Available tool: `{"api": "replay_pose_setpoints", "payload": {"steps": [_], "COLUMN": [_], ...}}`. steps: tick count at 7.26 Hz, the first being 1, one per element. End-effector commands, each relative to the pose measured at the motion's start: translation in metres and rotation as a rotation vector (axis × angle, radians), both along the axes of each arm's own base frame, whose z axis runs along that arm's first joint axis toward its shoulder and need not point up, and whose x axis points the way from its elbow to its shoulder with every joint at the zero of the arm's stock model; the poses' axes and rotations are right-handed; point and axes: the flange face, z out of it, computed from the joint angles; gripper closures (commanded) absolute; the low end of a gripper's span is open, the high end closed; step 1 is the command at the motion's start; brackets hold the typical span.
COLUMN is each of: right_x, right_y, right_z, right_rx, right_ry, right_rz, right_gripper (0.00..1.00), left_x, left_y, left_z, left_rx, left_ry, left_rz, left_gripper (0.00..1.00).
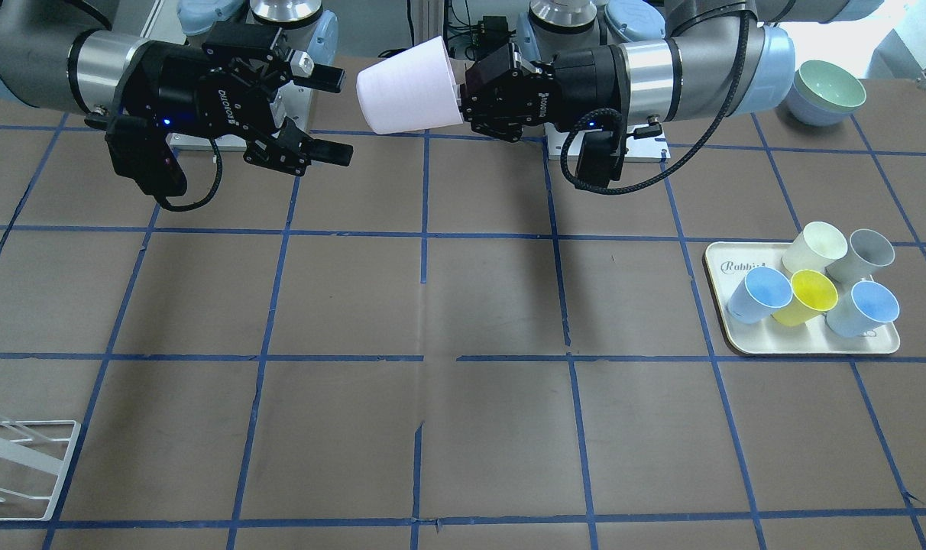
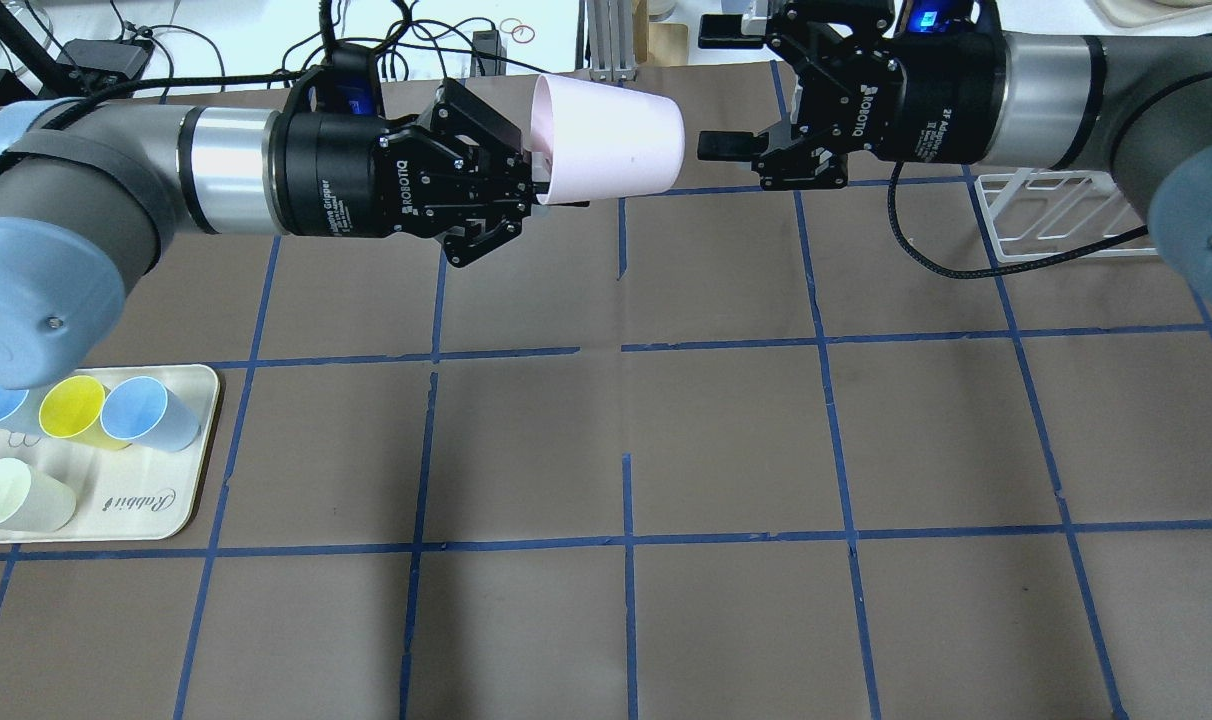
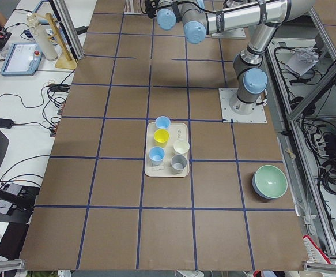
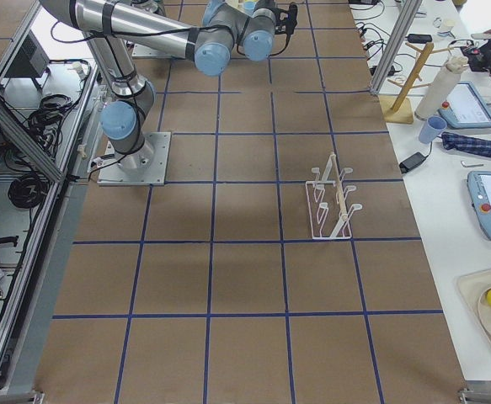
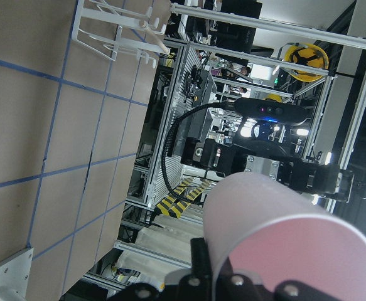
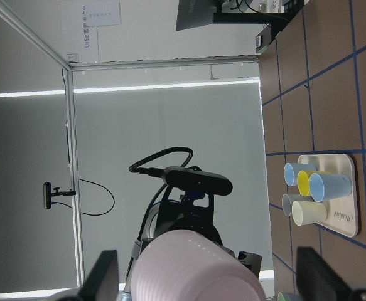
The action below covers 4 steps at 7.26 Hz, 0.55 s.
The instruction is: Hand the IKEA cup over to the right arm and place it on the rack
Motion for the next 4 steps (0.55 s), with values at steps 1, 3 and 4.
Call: {"api": "replay_pose_setpoints", "payload": {"steps": [1,3,4], "right_x": [0.001,0.002,0.003], "right_y": [0.008,0.013,0.020], "right_z": [0.000,-0.008,-0.003], "right_rx": [0.063,0.139,0.162], "right_ry": [-0.014,-0.028,-0.032], "right_rz": [-0.002,-0.002,-0.002], "right_gripper": [0.00,0.00,0.00], "left_x": [-0.010,-0.010,-0.011], "left_y": [0.001,0.001,0.002], "left_z": [0.005,-0.001,-0.007], "left_rx": [0.062,0.053,0.047], "left_ry": [0.044,0.044,0.043], "left_rz": [0.007,0.007,0.007], "left_gripper": [1.00,1.00,1.00]}}
